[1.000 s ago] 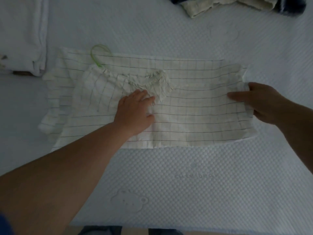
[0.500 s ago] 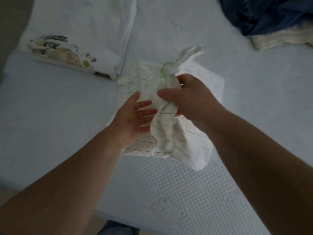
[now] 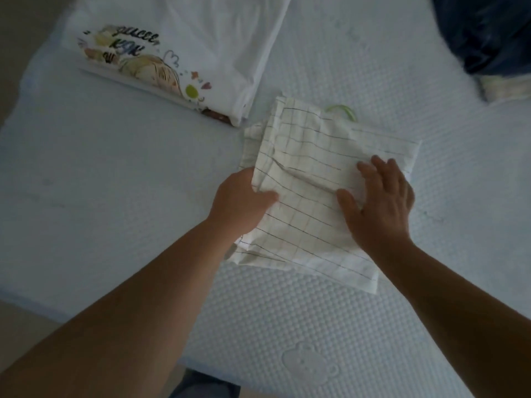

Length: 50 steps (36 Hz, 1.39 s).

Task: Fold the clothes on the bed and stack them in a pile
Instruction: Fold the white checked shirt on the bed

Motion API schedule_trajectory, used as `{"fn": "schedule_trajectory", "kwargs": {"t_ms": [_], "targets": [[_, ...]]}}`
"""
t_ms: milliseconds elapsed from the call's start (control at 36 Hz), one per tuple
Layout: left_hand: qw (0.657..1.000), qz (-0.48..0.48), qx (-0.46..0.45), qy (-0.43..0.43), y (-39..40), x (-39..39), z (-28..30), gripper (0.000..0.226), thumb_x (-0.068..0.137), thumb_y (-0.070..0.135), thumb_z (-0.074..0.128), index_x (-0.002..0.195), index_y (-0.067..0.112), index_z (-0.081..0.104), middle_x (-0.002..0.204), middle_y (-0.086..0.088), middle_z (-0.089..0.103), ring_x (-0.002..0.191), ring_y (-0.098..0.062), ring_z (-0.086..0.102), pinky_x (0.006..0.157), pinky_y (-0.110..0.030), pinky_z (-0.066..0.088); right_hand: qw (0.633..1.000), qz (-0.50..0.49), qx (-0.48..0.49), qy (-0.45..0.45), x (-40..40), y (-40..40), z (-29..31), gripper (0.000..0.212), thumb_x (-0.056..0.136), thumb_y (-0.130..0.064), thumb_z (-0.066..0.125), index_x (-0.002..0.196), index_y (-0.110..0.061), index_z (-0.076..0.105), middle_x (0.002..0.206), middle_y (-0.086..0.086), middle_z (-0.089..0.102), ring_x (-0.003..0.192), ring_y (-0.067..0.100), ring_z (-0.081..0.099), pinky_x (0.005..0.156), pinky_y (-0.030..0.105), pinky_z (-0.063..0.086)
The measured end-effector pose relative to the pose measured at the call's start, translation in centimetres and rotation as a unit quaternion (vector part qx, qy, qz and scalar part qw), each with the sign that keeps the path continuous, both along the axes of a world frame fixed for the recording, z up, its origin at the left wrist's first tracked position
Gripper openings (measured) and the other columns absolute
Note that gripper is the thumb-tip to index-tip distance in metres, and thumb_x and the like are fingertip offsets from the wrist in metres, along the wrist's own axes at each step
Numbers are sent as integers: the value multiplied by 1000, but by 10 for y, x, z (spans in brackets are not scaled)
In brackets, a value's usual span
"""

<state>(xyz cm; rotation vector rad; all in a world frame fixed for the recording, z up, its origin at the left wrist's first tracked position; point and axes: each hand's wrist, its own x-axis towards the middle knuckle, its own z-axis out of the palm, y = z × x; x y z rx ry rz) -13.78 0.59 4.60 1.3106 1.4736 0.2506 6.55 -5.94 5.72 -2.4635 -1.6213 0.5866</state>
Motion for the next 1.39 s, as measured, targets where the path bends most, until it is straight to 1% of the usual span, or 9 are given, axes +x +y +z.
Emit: {"fn": "schedule_trajectory", "kwargs": {"t_ms": [222, 389, 556, 667, 833, 972, 1056, 1250, 1389], "targets": [[998, 45, -25, 31, -19, -25, -8, 14, 80, 30, 67, 84, 23, 57, 66, 9, 61, 56, -1, 57, 43, -9, 38, 994, 27, -106, -6, 4, -24, -27, 81, 88, -67, 24, 150, -22, -3, 157, 2, -13, 142, 15, -19, 115, 40, -11], [974, 46, 146, 168, -16, -17, -3, 54, 75, 40, 71, 121, 25, 46, 98, 9, 46, 77, -10, 51, 61, -22, 36, 999, -22, -41, 17, -4, -13, -22, 84, 83, -70, 32, 150, -23, 11, 158, 4, 1, 144, 18, -9, 115, 44, -5], [961, -32, 136, 238, -26, -19, -3, 39, 79, 48, 64, 107, 21, 59, 91, 6, 44, 81, -15, 51, 67, -28, 37, 996, 62, 32, 50, -19, 21, -7, 47, 90, -45, 51, 129, -20, 52, 142, 5, 40, 135, 23, 27, 106, 40, 19], [968, -8, 71, 242, -36, -24, -8, 43, 76, 49, 64, 107, 20, 54, 91, 8, 51, 84, -14, 53, 70, -30, 39, 982, 175, 31, 61, -36, 69, -9, 42, 92, -29, 52, 133, -19, 49, 136, 6, 44, 123, 22, 40, 98, 35, 37], [968, 3, 88, 235, -42, -28, -7, 22, 81, 33, 60, 64, 22, 54, 61, 6, 54, 59, -13, 54, 51, -24, 33, 948, 316, -33, 13, -59, 131, -23, 42, 92, -29, 52, 133, -35, 47, 145, -1, 32, 128, 21, 37, 95, 39, 40], [976, 47, 157, 142, -50, -37, 8, 23, 80, 32, 62, 63, 20, 52, 69, 5, 55, 69, -9, 52, 64, -19, 39, 945, 325, -45, -22, -60, 153, -29, 34, 88, -24, 59, 121, -28, 56, 138, 4, 38, 122, 24, 39, 93, 37, 38], [989, 84, 108, 51, -64, -46, 15, 26, 76, 35, 58, 56, 18, 52, 55, 2, 53, 59, -2, 51, 55, -8, 35, 950, 310, -35, -26, -62, 164, -30, 23, 90, -21, 54, 112, -21, 58, 129, 7, 44, 117, 27, 43, 90, 38, 38], [993, 50, 29, 100, -71, -61, -7, 27, 80, 45, 66, 66, 22, 64, 58, 9, 63, 63, -4, 61, 74, -31, 46, 959, 282, -3, -33, -60, 176, -44, 19, 94, -23, 47, 108, -15, 56, 119, 10, 48, 108, 29, 48, 76, 35, 38], [991, 64, 87, 81, -76, -68, -15, 40, 78, 43, 60, 46, 21, 50, 41, 9, 46, 44, -6, 45, 48, -14, 27, 967, 249, 43, -34, -63, 175, -52, 18, 94, -25, 43, 104, -16, 55, 112, 8, 51, 103, 28, 50, 71, 33, 34]]}}
